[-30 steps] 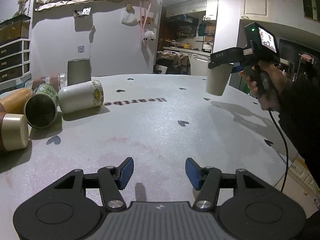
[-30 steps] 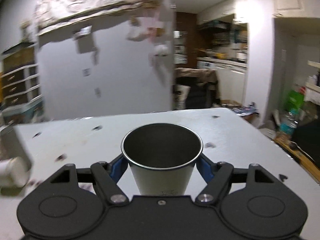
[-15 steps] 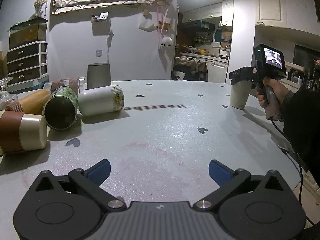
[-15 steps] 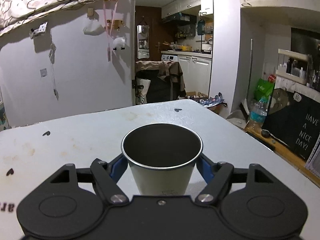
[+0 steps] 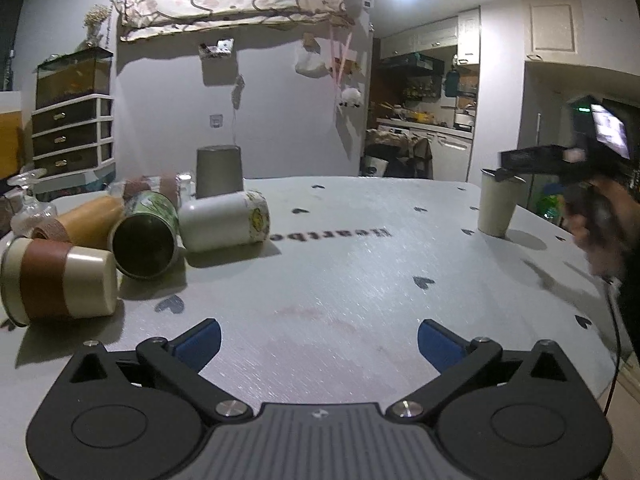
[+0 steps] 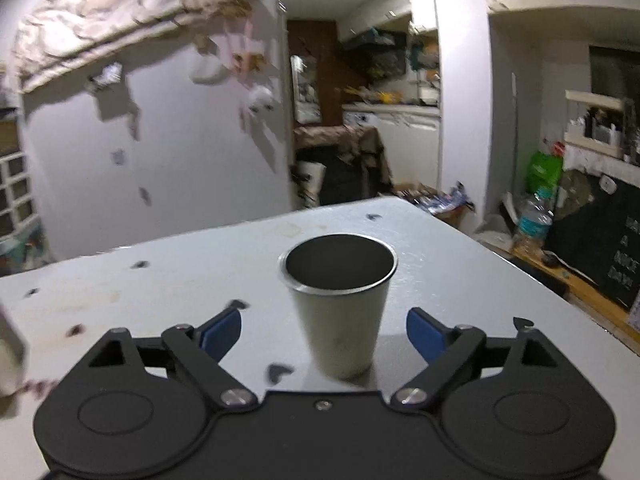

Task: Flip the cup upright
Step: 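Carry the upright cream cup away from the cluster with the right tool, then set the cup upright on the table and open the right tool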

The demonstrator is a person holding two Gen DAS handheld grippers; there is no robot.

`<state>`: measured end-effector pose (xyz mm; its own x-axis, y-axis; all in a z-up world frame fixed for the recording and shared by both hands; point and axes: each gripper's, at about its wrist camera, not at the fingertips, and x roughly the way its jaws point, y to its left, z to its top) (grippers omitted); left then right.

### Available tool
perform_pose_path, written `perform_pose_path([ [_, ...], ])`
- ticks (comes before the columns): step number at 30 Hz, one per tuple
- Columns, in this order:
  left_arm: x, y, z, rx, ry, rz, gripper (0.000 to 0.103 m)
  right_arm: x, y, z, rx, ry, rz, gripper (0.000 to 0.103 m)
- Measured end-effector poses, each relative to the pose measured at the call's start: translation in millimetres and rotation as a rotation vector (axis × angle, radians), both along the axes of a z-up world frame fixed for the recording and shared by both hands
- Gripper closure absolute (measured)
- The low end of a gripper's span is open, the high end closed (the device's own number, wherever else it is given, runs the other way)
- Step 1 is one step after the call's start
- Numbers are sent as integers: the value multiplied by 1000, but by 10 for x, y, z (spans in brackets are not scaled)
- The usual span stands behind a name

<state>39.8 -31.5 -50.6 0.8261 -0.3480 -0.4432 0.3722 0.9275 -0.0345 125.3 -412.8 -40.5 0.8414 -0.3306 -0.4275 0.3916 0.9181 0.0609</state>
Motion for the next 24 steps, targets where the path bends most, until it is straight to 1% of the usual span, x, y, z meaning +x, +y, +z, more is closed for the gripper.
perform_pose_path([
  [3,-6,10,62,7,-15,23,0,-366,256,55,-22,-50,84,7],
  [7,-50,18,141,22,-48,51,0,-838,537,103,-2,-112,187,3],
  [11,-111,70,206,33,-74,89,0,-1187,786,131,1,-150,272,2],
  [13,-146,120,235,34,-87,122,0,-1299,907,124,-7,-154,308,0],
  [18,-227,243,284,35,-111,190,0,-1503,1218,46,-70,-145,370,0],
  [24,-296,399,306,21,-113,242,0,-1619,1448,-44,-84,-132,426,0],
])
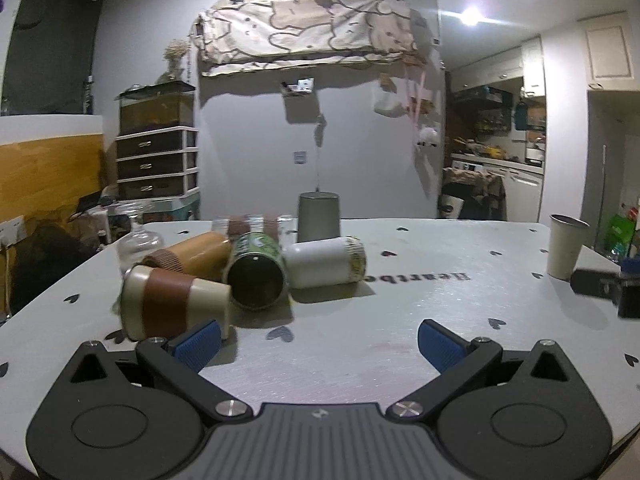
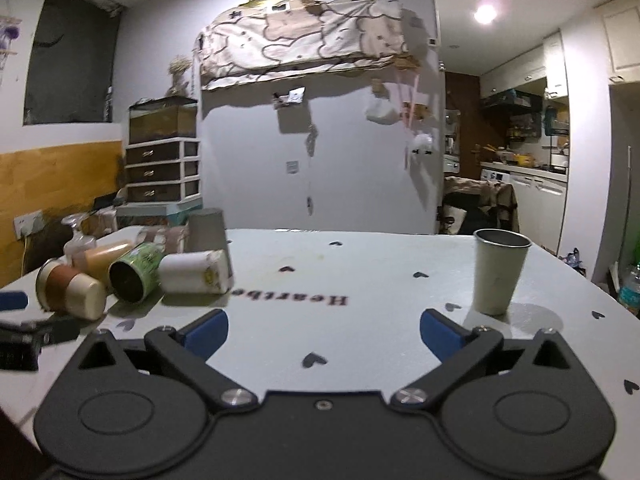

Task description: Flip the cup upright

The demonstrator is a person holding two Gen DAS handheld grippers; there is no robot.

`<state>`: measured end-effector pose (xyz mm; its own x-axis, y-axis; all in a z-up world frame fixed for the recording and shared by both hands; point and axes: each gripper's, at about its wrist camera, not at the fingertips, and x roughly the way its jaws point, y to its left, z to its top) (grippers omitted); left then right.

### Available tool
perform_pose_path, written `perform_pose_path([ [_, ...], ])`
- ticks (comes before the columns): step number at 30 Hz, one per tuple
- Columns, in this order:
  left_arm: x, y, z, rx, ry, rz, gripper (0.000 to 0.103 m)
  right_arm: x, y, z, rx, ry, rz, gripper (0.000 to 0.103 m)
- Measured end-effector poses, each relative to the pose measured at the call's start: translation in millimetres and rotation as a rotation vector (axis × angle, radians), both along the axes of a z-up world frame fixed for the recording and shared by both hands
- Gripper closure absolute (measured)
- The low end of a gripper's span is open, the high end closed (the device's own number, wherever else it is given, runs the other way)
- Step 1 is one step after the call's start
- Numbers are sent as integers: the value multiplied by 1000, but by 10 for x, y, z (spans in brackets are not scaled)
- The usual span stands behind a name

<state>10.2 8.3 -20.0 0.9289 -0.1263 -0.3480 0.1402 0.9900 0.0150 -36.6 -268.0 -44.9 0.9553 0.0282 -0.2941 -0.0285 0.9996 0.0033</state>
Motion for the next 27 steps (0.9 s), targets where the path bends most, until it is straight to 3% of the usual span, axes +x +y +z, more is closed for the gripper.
perform_pose_path([
  [18,-64,136,15,-23,-2,40,0,-90,245,-15,-4,12,49,0],
  [27,-65,120,10,-21,-1,21,0,-124,263,-5,-10,4,22,0],
])
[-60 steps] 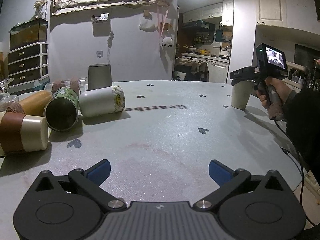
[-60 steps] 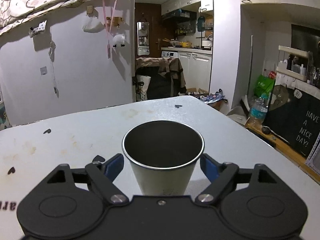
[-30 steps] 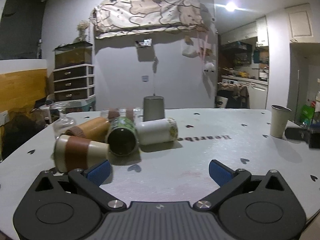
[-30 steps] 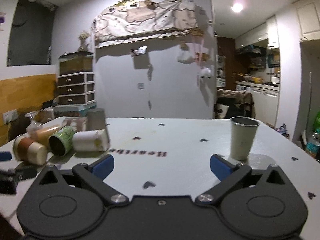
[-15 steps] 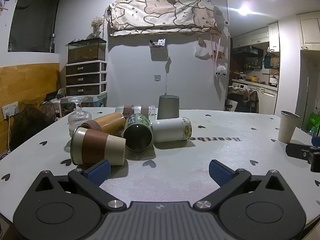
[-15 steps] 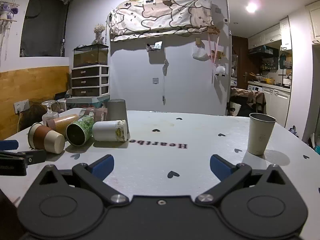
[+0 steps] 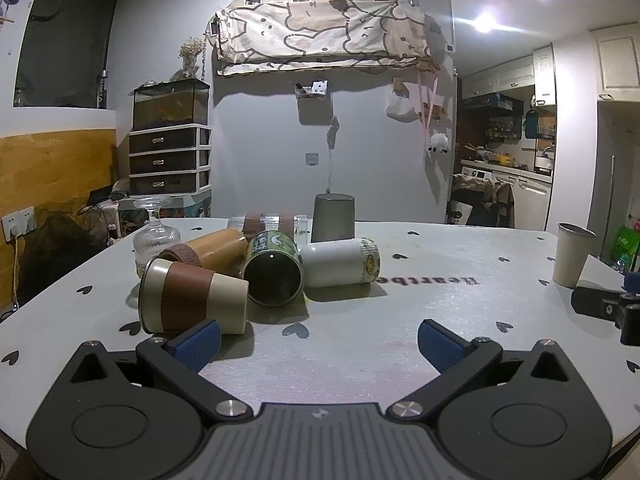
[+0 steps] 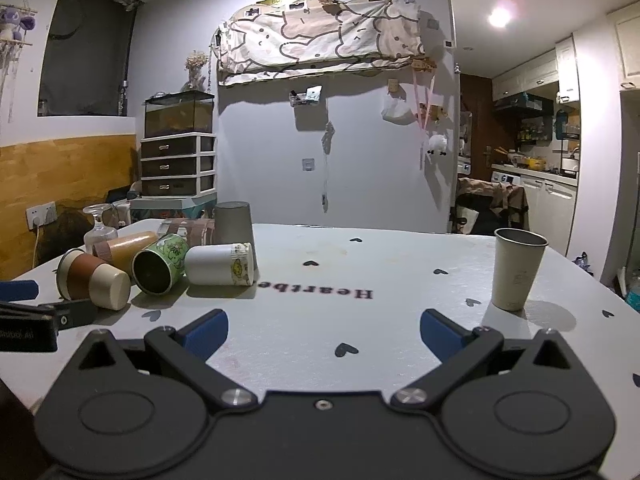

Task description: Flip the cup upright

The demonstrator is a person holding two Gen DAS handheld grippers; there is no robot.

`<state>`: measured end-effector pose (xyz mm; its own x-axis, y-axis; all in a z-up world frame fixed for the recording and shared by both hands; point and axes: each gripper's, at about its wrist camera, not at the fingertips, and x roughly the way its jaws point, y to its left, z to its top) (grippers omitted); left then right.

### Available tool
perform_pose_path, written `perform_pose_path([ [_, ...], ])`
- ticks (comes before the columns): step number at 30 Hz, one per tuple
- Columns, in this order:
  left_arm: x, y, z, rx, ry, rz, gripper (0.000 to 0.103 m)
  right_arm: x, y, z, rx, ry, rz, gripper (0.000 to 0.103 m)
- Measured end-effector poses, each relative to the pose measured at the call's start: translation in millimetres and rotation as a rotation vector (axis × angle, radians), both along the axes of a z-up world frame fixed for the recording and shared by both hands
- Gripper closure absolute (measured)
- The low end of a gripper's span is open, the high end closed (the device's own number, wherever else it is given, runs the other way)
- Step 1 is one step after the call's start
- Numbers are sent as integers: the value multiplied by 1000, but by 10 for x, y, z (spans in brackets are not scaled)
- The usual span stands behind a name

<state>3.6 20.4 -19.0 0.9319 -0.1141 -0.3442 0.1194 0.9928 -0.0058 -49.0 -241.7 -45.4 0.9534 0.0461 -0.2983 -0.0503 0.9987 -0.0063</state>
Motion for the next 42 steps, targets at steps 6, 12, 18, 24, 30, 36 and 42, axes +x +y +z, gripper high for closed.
perform_pose_path([
  [6,0,-30,26,5,-7,-13,0,-30,-11,14,7,-2,-19,0],
  [12,6,-70,27,1,-7,-25,0,-52,-36,18,5,0,-35,0],
  [18,5,-129,38,5,-12,-44,0,-93,-79,21,3,2,-63,0],
  [24,1,-156,34,6,-11,-51,0,-118,-117,12,8,7,-73,0],
  [30,-5,-172,32,7,-10,-57,0,-128,-111,9,4,7,-77,0],
  [36,-6,-174,33,7,-11,-57,0,-132,-114,12,4,7,-79,0],
  [42,-9,-197,38,8,-12,-62,0,-134,-119,12,4,6,-81,0],
])
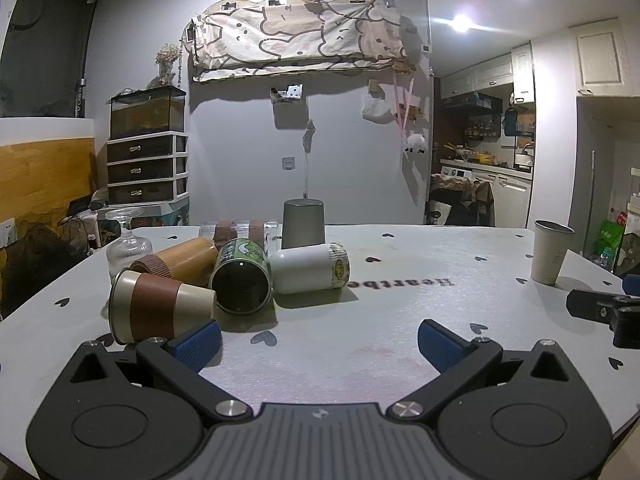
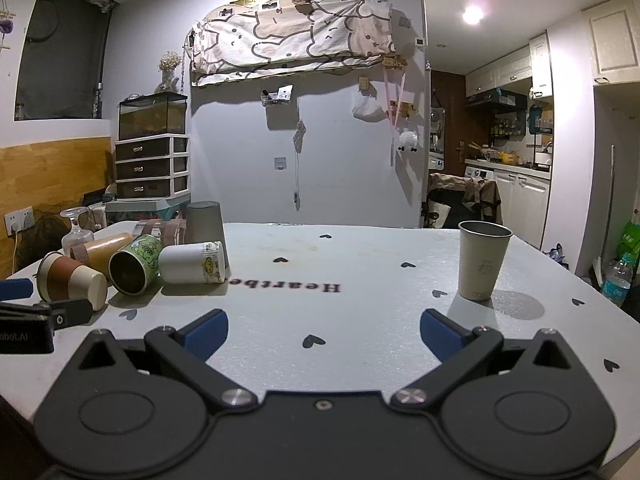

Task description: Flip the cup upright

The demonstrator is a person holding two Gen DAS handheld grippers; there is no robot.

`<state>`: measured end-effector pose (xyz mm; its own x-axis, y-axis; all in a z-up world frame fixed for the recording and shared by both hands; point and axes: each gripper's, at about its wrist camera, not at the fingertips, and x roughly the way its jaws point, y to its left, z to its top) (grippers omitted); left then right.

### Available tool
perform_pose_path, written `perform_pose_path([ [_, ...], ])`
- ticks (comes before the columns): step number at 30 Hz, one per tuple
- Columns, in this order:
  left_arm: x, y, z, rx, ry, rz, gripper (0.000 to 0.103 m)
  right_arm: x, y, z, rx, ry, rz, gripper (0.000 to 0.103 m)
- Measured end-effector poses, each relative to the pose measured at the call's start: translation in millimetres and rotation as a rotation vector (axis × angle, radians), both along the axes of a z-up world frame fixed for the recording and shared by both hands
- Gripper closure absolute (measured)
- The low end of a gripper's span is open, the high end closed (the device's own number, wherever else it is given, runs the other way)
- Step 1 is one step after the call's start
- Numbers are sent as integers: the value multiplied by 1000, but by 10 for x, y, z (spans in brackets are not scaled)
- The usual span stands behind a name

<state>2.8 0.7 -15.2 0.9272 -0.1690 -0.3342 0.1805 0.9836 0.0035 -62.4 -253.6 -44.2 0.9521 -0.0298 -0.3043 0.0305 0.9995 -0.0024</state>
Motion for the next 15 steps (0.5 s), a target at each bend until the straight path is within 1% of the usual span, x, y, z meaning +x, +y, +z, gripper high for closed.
perform_pose_path([
  [15,2,-18,-1,-3,1,-9,0,-11,-19,11,-1,1,-7,0],
])
